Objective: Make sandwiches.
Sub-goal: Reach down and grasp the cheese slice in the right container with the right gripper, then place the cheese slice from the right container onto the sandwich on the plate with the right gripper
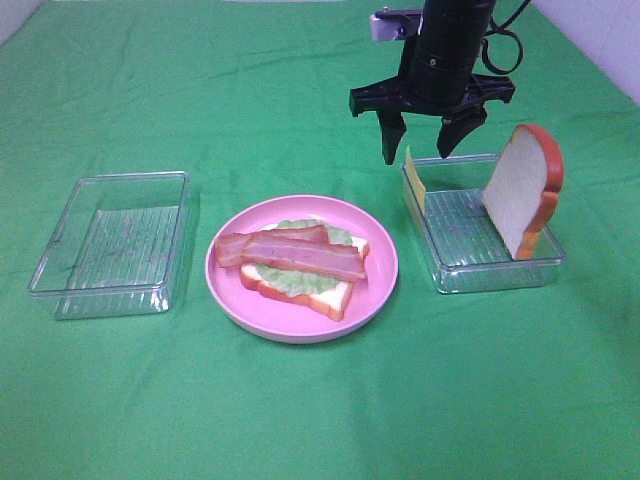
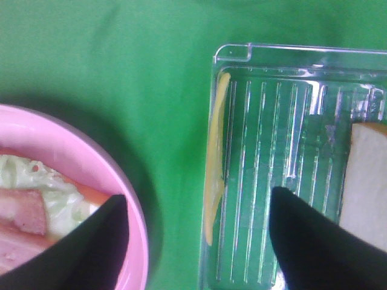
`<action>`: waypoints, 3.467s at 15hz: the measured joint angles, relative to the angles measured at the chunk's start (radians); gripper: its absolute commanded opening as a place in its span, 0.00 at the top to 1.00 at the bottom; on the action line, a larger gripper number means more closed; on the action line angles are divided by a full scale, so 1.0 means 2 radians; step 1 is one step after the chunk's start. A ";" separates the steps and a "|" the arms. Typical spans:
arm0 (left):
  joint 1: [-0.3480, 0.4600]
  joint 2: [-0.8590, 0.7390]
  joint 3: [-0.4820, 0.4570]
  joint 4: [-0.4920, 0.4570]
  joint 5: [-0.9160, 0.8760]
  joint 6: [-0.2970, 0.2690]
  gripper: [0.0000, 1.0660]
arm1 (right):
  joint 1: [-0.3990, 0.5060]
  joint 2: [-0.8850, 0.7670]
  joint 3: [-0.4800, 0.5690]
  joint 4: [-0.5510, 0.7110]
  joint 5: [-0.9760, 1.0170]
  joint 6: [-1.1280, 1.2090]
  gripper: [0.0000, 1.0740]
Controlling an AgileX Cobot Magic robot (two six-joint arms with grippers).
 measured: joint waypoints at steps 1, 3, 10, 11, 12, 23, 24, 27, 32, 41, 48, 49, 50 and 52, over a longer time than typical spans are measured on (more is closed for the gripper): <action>0.000 0.000 0.000 0.000 0.000 0.000 0.33 | 0.000 0.000 0.000 0.000 -0.006 -0.001 0.42; 0.000 0.000 0.000 0.000 0.000 0.000 0.33 | 0.000 0.000 0.000 0.000 -0.014 -0.001 0.47; 0.000 0.000 0.000 0.000 0.000 0.000 0.33 | 0.000 0.026 0.000 0.000 -0.018 -0.001 0.52; 0.000 0.000 0.000 0.000 0.000 0.000 0.33 | 0.000 0.028 0.000 -0.001 -0.018 -0.002 0.54; 0.000 0.000 0.000 0.000 0.000 0.000 0.33 | 0.000 0.030 0.000 -0.001 -0.018 -0.002 0.55; 0.000 0.000 0.000 0.000 0.000 0.000 0.33 | 0.000 0.032 0.000 -0.016 -0.019 -0.002 0.61; 0.000 0.000 0.000 0.000 0.000 0.000 0.33 | 0.000 0.032 0.000 -0.016 -0.019 -0.002 0.61; 0.000 0.000 0.000 0.000 0.000 0.000 0.33 | 0.000 0.038 0.000 -0.016 -0.018 -0.002 0.61; 0.000 0.000 0.000 0.000 0.000 0.000 0.33 | 0.000 0.043 0.000 -0.016 -0.014 -0.002 0.98; 0.000 0.000 0.000 0.000 0.000 0.000 0.33 | -0.001 0.007 0.000 -0.023 0.007 -0.002 1.00; 0.000 0.000 0.000 0.000 0.000 0.000 0.33 | -0.001 -0.039 0.000 0.144 0.031 -0.077 1.00; 0.000 0.000 0.000 0.000 0.000 0.000 0.33 | -0.001 -0.039 0.000 0.179 0.034 -0.091 1.00; 0.000 0.000 0.000 0.000 0.000 0.000 0.33 | 0.000 -0.039 0.000 0.207 0.041 -0.105 1.00; 0.000 0.000 0.000 0.000 0.000 0.000 0.33 | 0.012 -0.039 0.001 0.232 0.047 -0.131 1.00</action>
